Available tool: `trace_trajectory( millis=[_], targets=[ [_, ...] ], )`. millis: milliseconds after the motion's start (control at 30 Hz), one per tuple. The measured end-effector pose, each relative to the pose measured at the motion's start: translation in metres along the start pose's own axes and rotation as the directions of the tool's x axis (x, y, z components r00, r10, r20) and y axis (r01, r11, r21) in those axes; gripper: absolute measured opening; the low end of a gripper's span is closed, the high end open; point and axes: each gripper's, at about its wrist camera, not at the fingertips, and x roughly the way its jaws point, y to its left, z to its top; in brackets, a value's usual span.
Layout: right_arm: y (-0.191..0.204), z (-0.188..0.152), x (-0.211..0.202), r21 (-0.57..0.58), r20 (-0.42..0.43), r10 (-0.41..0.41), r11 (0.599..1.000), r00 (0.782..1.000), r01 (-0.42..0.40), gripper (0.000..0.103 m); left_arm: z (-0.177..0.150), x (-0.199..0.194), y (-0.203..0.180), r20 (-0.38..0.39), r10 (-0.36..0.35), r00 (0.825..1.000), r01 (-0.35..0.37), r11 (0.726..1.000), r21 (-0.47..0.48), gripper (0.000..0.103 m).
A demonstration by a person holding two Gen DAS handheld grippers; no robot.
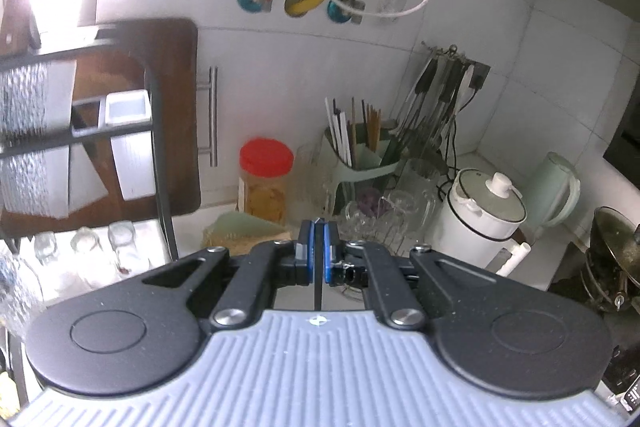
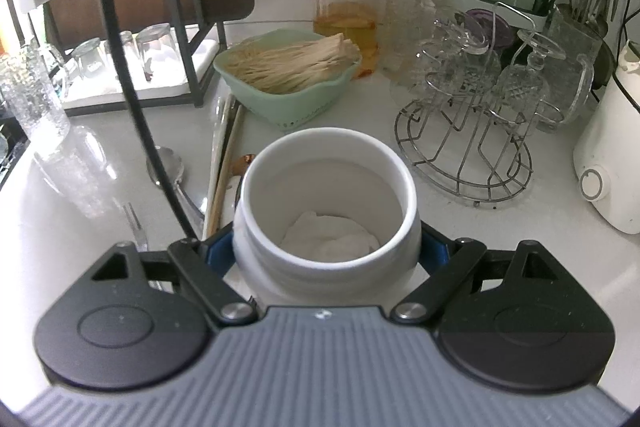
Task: Organize utensils
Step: 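Lift the black chopstick and lower it into the white mug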
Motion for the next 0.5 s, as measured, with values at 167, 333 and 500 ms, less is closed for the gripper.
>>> trace_trajectory(
  millis=[167, 333, 500],
  targets=[
    [0.004, -0.001, -0.002, -0.006, 0.003, 0.003, 1.0, 1.0, -0.003, 0.091, 0.01, -0.002, -0.002, 0.018, -0.006, 1.0, 0.006, 1.0, 0.012, 0.005],
    [0.005, -0.002, -0.003, -0.006, 0.007, 0.003, 1.0, 1.0, -0.003, 0.091, 0.019, -0.002, -0.008, 0.033, -0.022, 0.999, 0.022, 1.0, 0.019, 0.005],
    [0.004, -0.003, -0.004, -0.001, 0.005, 0.006, 1.0, 1.0, -0.006, 0.091, 0.025, -0.005, -0.022, 0.053, -0.064, 0.997, 0.062, 0.997, 0.037, 0.005]
  ],
)
